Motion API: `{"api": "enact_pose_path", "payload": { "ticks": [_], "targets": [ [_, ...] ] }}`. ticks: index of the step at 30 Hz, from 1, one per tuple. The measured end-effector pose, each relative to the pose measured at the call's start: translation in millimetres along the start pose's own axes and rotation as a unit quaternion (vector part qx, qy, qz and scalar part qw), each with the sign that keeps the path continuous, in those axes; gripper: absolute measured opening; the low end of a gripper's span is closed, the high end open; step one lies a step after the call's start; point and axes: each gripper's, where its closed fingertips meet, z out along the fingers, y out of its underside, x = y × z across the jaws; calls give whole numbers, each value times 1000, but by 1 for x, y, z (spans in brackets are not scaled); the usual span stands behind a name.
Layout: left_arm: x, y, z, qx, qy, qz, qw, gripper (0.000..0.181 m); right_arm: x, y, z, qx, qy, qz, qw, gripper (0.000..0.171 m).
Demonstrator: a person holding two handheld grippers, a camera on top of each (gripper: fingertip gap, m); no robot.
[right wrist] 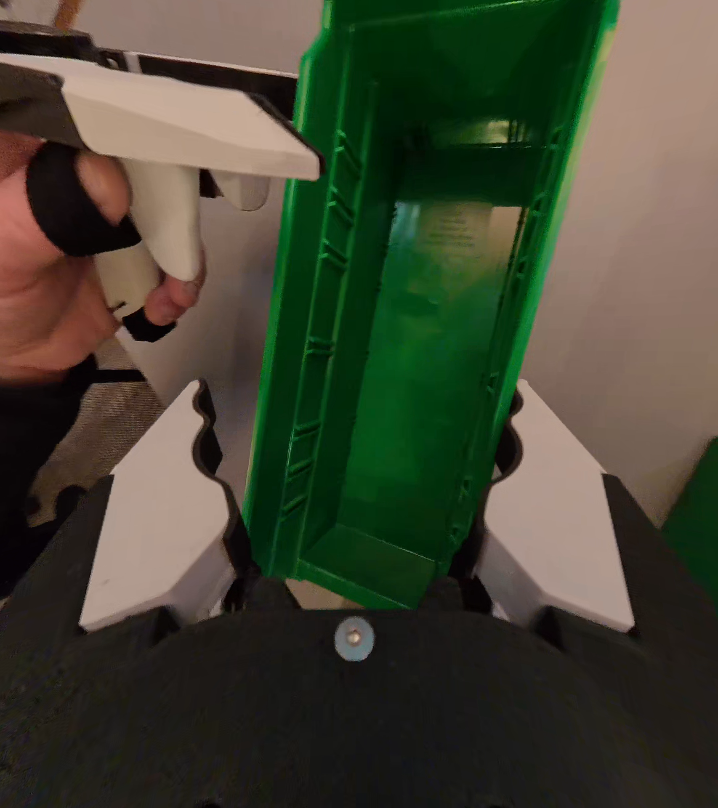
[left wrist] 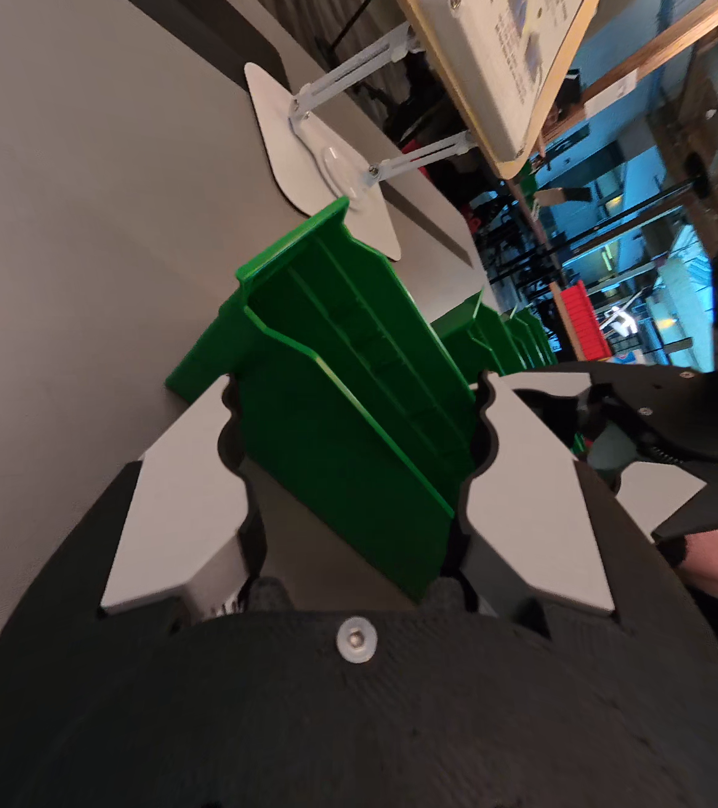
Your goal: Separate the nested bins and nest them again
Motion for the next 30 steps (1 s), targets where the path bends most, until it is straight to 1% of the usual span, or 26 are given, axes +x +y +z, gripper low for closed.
{"api": "enact_pose_path", "payload": {
  "ticks": [3,6,8,11,13,15,16,17,18,20,22,24,26,30],
  "targets": [
    [6,5,1,-22,14,-1,1000,102,-11,10,-5,4,-52,16,999,127],
    [13,19,5,-61,29,-1,998,102,-20,30,-11,-6,-76,11,997,127],
    [17,22,8,-67,27,4,997,102,-25,39,-14,-1,-93,9,996,129],
    [27,29,13,-83,38,17,996,102,-39,53,-19,2,-121,10,993,127],
    [35,36,16,-97,51,27,994,100,-50,62,-20,1,-141,8,990,123],
    [40,45,18,-120,58,46,990,97,-62,67,-20,4,-168,13,986,114],
    [40,49,19,-129,54,57,989,91,-67,68,-19,11,-185,19,982,111],
    [41,51,19,-134,56,64,987,88,-72,67,-16,20,-201,31,979,111],
    [41,52,18,-140,55,68,986,86,-74,68,-12,22,-210,40,977,113],
    [35,50,14,-142,42,75,986,86,-76,65,-4,35,-212,36,976,110],
    [30,39,5,-122,33,87,988,85,-79,56,-1,56,-227,48,971,111],
    [28,30,-4,-109,37,84,990,86,-82,48,3,70,-240,58,967,107],
    [20,23,-11,-100,31,91,990,87,-85,40,9,82,-246,59,964,108],
    [4,5,-24,-65,17,96,993,89,-90,18,24,91,-235,45,967,108]
  ]
}}
